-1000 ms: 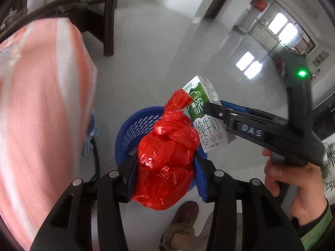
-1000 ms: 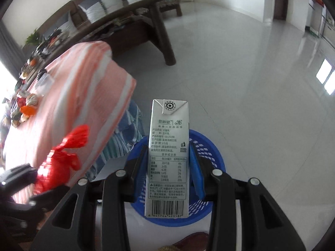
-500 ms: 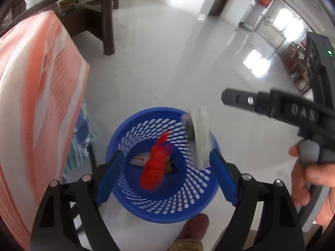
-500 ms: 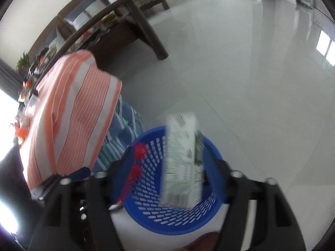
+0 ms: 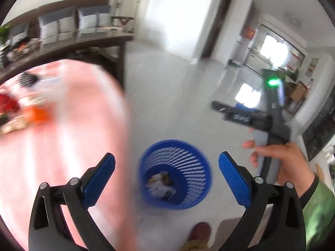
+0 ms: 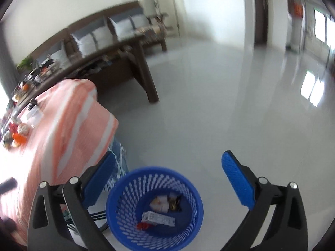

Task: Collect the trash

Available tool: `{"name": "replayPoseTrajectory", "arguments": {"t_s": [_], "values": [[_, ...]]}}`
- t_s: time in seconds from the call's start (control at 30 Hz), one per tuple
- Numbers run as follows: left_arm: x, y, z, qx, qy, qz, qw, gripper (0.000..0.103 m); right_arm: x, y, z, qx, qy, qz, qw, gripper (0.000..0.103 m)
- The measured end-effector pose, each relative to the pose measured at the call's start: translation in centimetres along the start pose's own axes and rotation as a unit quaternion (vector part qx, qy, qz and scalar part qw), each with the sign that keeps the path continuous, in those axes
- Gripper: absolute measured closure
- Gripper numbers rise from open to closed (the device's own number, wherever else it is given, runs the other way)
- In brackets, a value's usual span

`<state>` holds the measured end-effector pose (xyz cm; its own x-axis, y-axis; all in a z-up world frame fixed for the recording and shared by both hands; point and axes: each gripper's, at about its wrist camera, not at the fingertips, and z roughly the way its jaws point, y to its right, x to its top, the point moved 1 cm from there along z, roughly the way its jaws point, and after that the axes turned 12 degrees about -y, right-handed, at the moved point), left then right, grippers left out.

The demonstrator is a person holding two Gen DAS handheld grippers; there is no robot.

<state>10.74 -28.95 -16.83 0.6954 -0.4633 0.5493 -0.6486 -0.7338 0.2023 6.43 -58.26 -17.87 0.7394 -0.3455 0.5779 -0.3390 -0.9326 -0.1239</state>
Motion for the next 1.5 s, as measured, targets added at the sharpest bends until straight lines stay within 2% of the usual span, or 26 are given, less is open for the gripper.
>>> {"name": "replayPoseTrajectory", "arguments": {"t_s": [0.07,0.1,0.23,0.33,0.43,0.53,0.63,0.73,0.93,1.1,1.5], "values": [[-1.3,-3.2,-1.6,0.036,-0.001,-0.017,0.9992,0.005,-0.2,-2.3,-1.0,0.004,0.021,-0.022,1.000,0.005],[-2.2,-5.3,-2.6,0.065,-0.004,-0.032,0.9974,0.005,-0.4,-4.3,-1.6,0.010,0.031,-0.039,0.999,0.005],[-4.3,-12.4,-5.6,0.144,-0.015,-0.083,0.9859,0.005,-2.3,-11.0,-2.2,0.046,0.030,-0.100,0.993,0.005],[-5.0,-17.4,-7.3,0.169,-0.027,-0.112,0.9789,0.005,-4.8,-17.7,-2.5,0.086,0.003,-0.170,0.982,0.005],[-5.7,-21.8,-7.8,0.189,-0.038,-0.132,0.9724,0.005,-6.3,-23.7,-2.6,0.116,-0.029,-0.210,0.970,0.005],[-7.0,-25.4,-8.3,0.208,-0.049,-0.144,0.9663,0.005,-6.3,-28.1,-2.1,0.131,-0.061,-0.215,0.966,0.005],[-8.1,-28.1,-8.3,0.205,-0.060,-0.167,0.9625,0.005,-5.8,-31.8,-1.3,0.129,-0.083,-0.223,0.963,0.005],[-8.3,-29.2,-9.0,0.184,-0.052,-0.180,0.9649,0.005,-6.2,-34.6,-0.1,0.107,-0.097,-0.246,0.958,0.005],[-8.1,-29.3,-8.1,0.207,-0.070,-0.161,0.9624,0.005,-6.4,-37.5,2.4,0.085,-0.125,-0.254,0.955,0.005],[-8.1,-29.1,-8.0,0.208,-0.069,-0.162,0.9622,0.005,-5.9,-37.6,3.5,0.083,-0.125,-0.235,0.960,0.005],[-8.1,-28.8,-8.0,0.216,-0.069,-0.164,0.9600,0.004,-5.6,-37.8,3.9,0.086,-0.115,-0.235,0.961,0.005]]}}
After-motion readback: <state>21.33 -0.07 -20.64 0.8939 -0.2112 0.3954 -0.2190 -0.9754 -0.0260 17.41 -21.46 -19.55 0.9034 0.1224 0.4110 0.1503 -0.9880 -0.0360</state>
